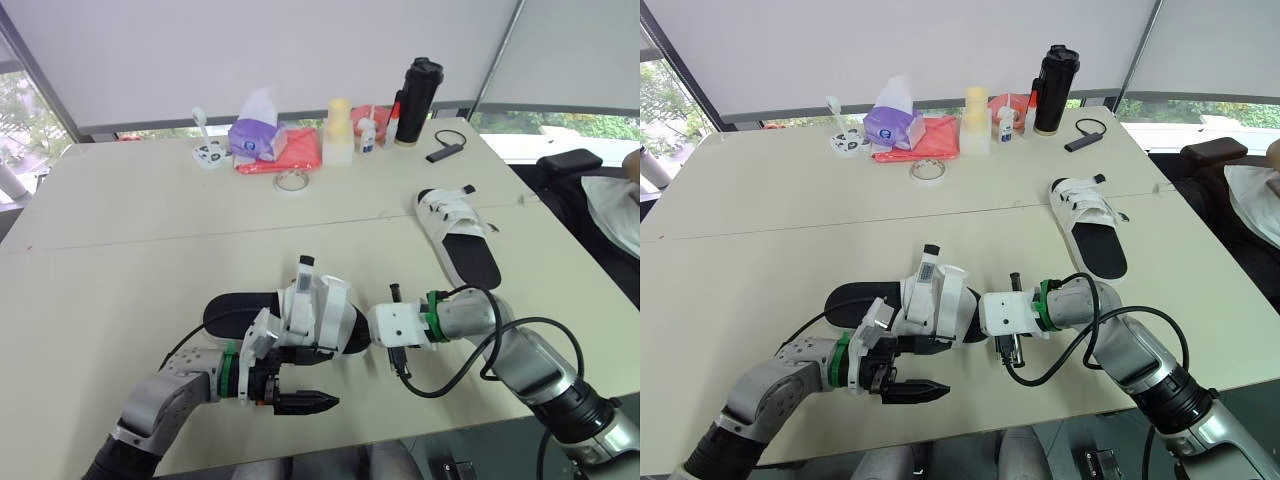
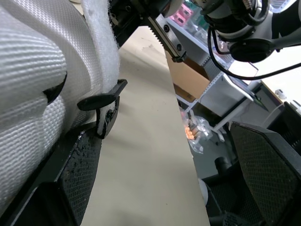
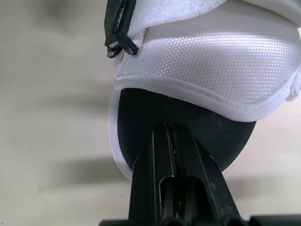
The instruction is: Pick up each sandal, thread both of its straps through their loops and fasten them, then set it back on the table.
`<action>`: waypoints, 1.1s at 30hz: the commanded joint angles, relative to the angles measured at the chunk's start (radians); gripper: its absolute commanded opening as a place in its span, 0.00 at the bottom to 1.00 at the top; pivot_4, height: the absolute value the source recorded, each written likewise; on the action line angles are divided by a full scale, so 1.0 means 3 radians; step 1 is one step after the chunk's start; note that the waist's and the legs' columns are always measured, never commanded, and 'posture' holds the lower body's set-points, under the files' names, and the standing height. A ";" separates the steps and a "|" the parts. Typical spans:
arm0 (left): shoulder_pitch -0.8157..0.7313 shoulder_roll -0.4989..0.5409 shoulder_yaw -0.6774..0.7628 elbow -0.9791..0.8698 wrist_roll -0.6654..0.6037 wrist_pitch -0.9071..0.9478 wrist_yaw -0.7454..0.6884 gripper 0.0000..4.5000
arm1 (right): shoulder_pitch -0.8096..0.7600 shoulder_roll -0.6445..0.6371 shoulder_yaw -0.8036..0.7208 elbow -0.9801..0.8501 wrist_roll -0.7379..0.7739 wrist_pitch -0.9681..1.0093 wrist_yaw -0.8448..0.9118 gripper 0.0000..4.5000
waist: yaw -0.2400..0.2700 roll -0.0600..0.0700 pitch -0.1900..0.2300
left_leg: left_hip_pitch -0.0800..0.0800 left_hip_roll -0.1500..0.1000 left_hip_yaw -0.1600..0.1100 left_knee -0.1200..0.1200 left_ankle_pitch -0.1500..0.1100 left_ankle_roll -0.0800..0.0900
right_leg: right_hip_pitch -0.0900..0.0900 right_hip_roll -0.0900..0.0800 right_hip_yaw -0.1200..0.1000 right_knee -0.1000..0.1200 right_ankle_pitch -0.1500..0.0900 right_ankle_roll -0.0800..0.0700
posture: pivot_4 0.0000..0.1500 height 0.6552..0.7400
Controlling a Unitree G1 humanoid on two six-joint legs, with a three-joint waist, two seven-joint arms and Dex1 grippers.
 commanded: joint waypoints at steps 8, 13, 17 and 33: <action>-0.0003 -0.0046 0.0026 -0.0106 -0.0101 0.0020 0.0107 0.23 | 0.0017 -0.0004 0.0037 0.0030 -0.0055 0.0034 -0.0009 0.00 | 0.0000 0.0000 0.0000 | 0.0000 -0.0001 0.0000 -0.0001 0.0000 0.0000 | 0.0000 0.0000 0.0000 0.0000 0.0000 0.0001 | 1.00 1.00; 0.0015 -0.0020 0.0048 -0.0104 -0.0151 0.0070 0.0093 0.23 | 0.0014 0.0002 0.0043 0.0033 -0.0056 0.0033 -0.0010 0.00 | -0.0001 0.0000 0.0000 | 0.0000 -0.0001 0.0001 0.0001 0.0000 0.0000 | 0.0001 0.0001 0.0000 0.0000 0.0001 0.0001 | 1.00 1.00; 0.0027 0.0018 0.0056 -0.0092 -0.0174 0.0198 0.0150 0.23 | 0.0024 -0.0008 0.0040 0.0023 -0.0055 0.0031 -0.0009 0.00 | -0.0001 0.0000 0.0000 | 0.0000 -0.0001 0.0001 0.0001 0.0000 0.0000 | 0.0001 0.0001 0.0000 0.0000 0.0001 0.0001 | 1.00 1.00; 0.0055 -0.0109 0.0151 -0.0012 -0.0264 0.0369 0.0459 0.96 | 0.0026 -0.0024 0.0042 0.0019 -0.0064 0.0010 0.0002 0.00 | 0.0005 0.0002 -0.0001 | 0.0004 -0.0001 0.0001 0.0002 0.0000 0.0000 | 0.0006 0.0000 0.0000 0.0000 0.0001 0.0001 | 1.00 1.00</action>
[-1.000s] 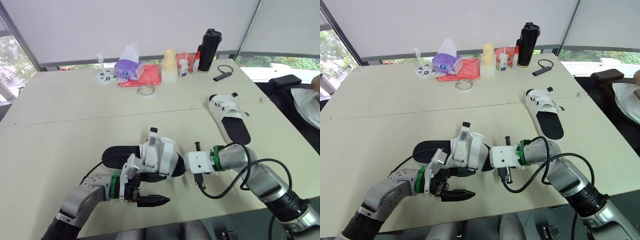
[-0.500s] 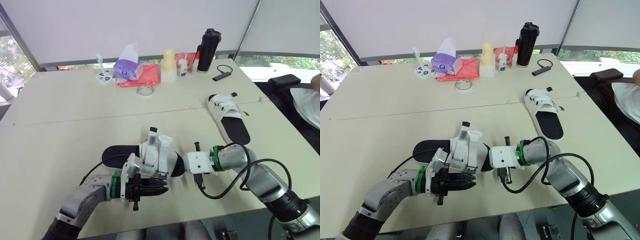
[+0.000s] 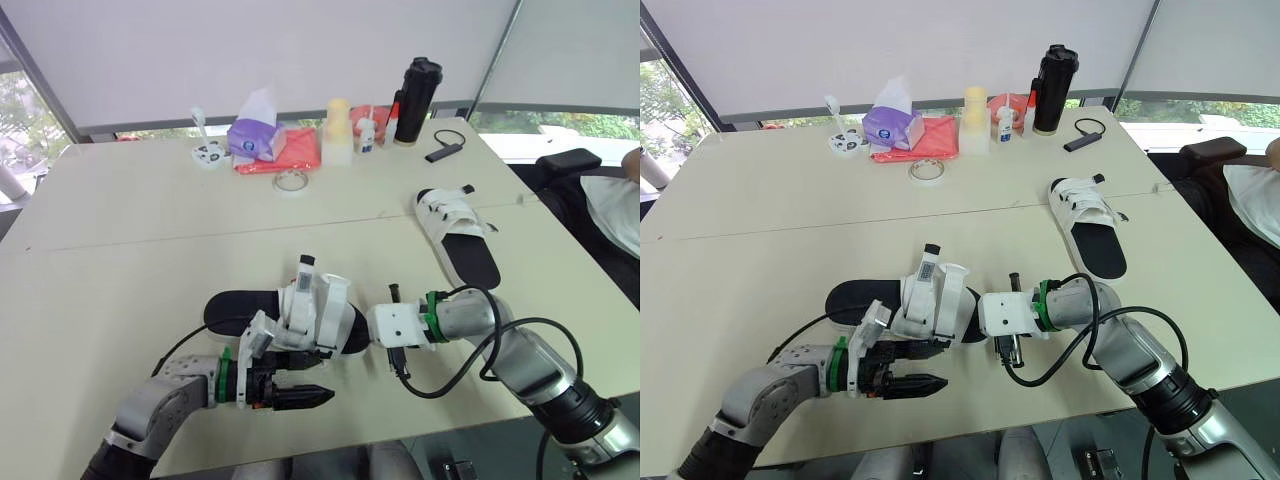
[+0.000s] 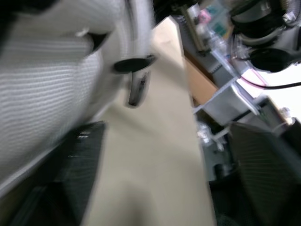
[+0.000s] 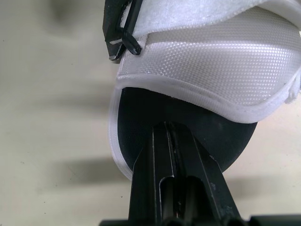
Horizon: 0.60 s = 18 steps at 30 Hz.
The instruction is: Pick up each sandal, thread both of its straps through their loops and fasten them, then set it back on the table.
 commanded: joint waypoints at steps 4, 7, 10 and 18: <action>-0.0064 -0.0202 0.0107 -0.0039 -0.0136 0.0113 0.0232 0.96 | 0.0026 -0.0016 0.0034 0.0021 -0.0061 0.0014 0.0012 0.00 | 0.0010 0.0000 0.0000 | 0.0001 0.0000 -0.0002 0.0010 0.0000 -0.0001 | 0.0008 0.0000 0.0000 0.0000 0.0000 0.0000 | 1.00 1.00; -0.0072 -0.0246 0.0149 -0.0082 -0.0227 0.0188 0.0282 0.96 | 0.0030 -0.0015 0.0034 0.0013 -0.0062 0.0021 0.0013 0.00 | 0.0011 0.0000 0.0000 | 0.0001 -0.0001 -0.0002 0.0012 -0.0001 -0.0001 | 0.0009 -0.0001 0.0000 -0.0001 -0.0001 0.0001 | 1.00 1.00; -0.0082 -0.0271 0.0196 -0.0122 -0.0321 0.0272 0.0308 0.96 | 0.0031 -0.0014 0.0035 0.0011 -0.0063 0.0023 0.0012 0.00 | 0.0013 0.0000 0.0000 | 0.0001 -0.0001 -0.0002 0.0012 0.0000 -0.0001 | 0.0009 -0.0001 0.0000 -0.0001 0.0000 0.0000 | 1.00 1.00; -0.0134 -0.0238 0.0278 -0.0201 -0.0502 0.0428 0.0331 0.84 | 0.0027 -0.0007 0.0039 0.0023 -0.0060 0.0024 0.0010 0.00 | 0.0013 0.0000 0.0000 | 0.0001 -0.0002 -0.0002 0.0011 0.0000 -0.0001 | 0.0008 -0.0001 0.0000 -0.0001 0.0000 0.0000 | 1.00 1.00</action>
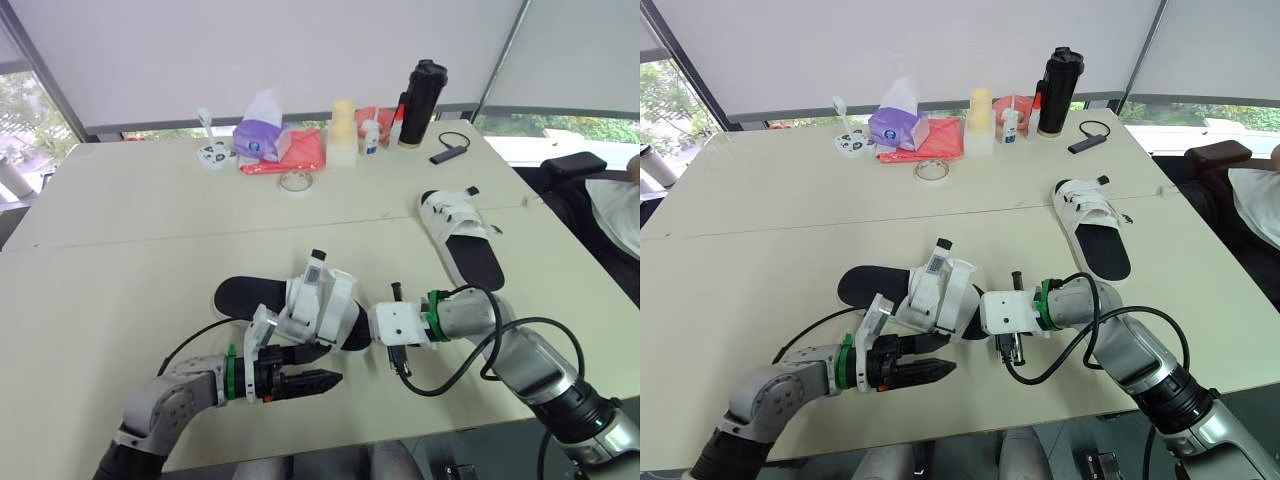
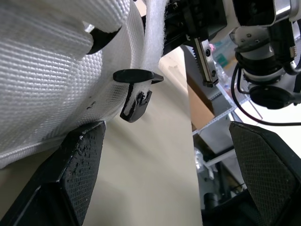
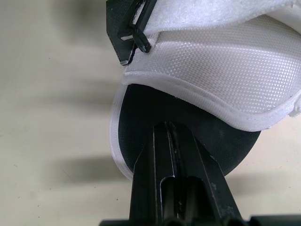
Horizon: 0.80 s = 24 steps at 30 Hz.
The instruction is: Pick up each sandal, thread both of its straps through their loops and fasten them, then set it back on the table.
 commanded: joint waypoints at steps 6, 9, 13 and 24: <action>-0.0118 0.0062 0.0100 -0.0232 -0.0182 0.0030 -0.0007 0.60 | 0.0027 -0.0007 0.0044 0.0020 -0.0034 0.0019 0.0021 0.00 | -0.0012 0.0000 0.0000 | -0.0001 0.0000 0.0001 -0.0003 -0.0001 0.0002 | -0.0003 0.0000 0.0000 0.0000 0.0000 0.0000 | 1.00 1.00; -0.0134 0.0064 0.0105 -0.0226 -0.0185 0.0042 0.0016 0.60 | 0.0029 -0.0008 0.0043 0.0021 -0.0034 0.0016 0.0021 0.00 | -0.0011 0.0000 0.0000 | -0.0001 0.0000 0.0001 -0.0004 -0.0002 0.0003 | -0.0003 0.0000 0.0000 0.0000 0.0000 0.0000 | 1.00 1.00; -0.0171 0.0051 0.0120 -0.0230 -0.0209 0.0091 0.0069 0.60 | 0.0032 -0.0009 0.0040 0.0017 -0.0032 0.0021 0.0019 0.00 | -0.0012 0.0000 0.0000 | -0.0001 0.0000 0.0001 -0.0003 -0.0002 0.0003 | -0.0002 0.0001 0.0000 0.0000 0.0000 0.0000 | 1.00 1.00; -0.0255 0.0038 0.0153 -0.0203 -0.0270 0.0193 0.0143 0.18 | 0.0019 -0.0007 0.0038 0.0026 -0.0036 0.0021 0.0015 0.00 | -0.0015 0.0000 0.0001 | -0.0001 0.0000 0.0001 -0.0003 -0.0002 0.0003 | -0.0003 0.0001 0.0000 0.0000 0.0000 0.0000 | 1.00 1.00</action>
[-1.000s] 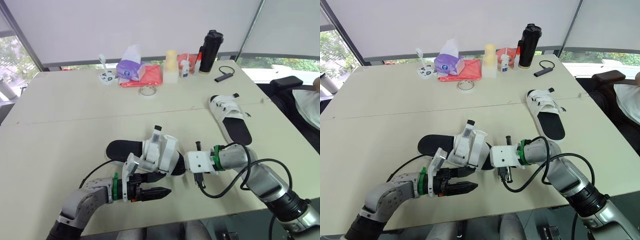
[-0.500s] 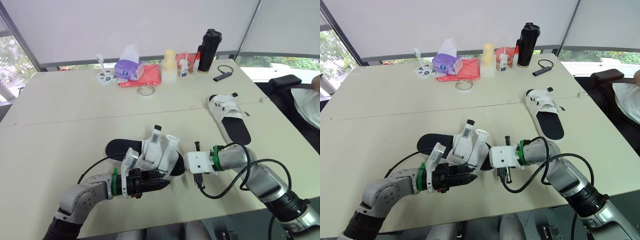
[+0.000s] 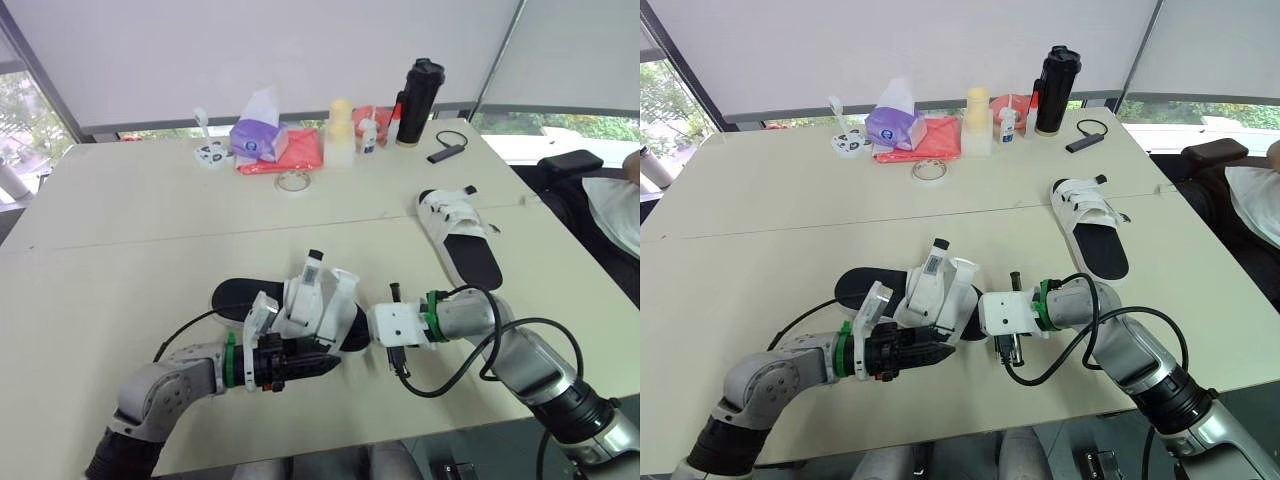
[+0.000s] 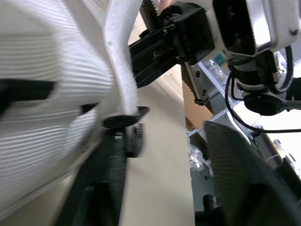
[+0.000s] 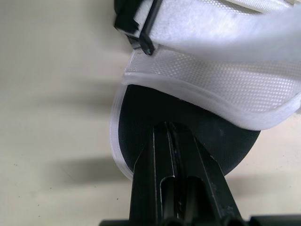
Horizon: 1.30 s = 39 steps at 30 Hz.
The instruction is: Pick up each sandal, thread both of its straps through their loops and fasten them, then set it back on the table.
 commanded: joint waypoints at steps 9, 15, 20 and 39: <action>-0.0040 0.0170 0.0022 -0.0200 -0.0204 0.0141 -0.0186 0.02 | 0.0017 -0.0013 0.0030 0.0028 -0.0038 0.0025 0.0015 0.00 | -0.0002 -0.0002 0.0002 | -0.0001 -0.0001 0.0000 -0.0001 0.0000 0.0000 | -0.0001 0.0001 0.0000 0.0000 0.0000 0.0000 | 1.00 1.00; 0.0019 0.0613 -0.0034 -0.0391 -0.0342 0.0273 -0.0662 0.02 | 0.0015 -0.0011 0.0041 0.0026 -0.0040 0.0021 0.0019 0.00 | -0.0008 -0.0001 0.0003 | -0.0001 -0.0001 0.0002 -0.0009 0.0000 0.0000 | -0.0009 0.0002 0.0000 0.0000 0.0000 0.0000 | 1.00 1.00; 0.0019 0.0902 -0.0068 -0.0521 -0.0444 0.0331 -0.0961 0.02 | 0.0010 0.0000 0.0048 0.0027 -0.0043 0.0018 0.0014 0.00 | -0.0007 -0.0001 0.0003 | -0.0001 0.0002 0.0002 -0.0008 0.0000 0.0000 | -0.0008 0.0001 0.0000 0.0000 0.0000 -0.0001 | 1.00 1.00; -0.0312 0.0822 0.0251 -0.0578 -0.1233 0.0633 -0.0800 0.02 | -0.0037 -0.0013 0.0024 0.0107 -0.0052 -0.0059 0.0028 0.00 | -0.0008 -0.0002 0.0003 | -0.0001 0.0002 0.0004 -0.0011 0.0000 0.0000 | -0.0010 0.0002 0.0001 0.0000 0.0000 0.0000 | 1.00 1.00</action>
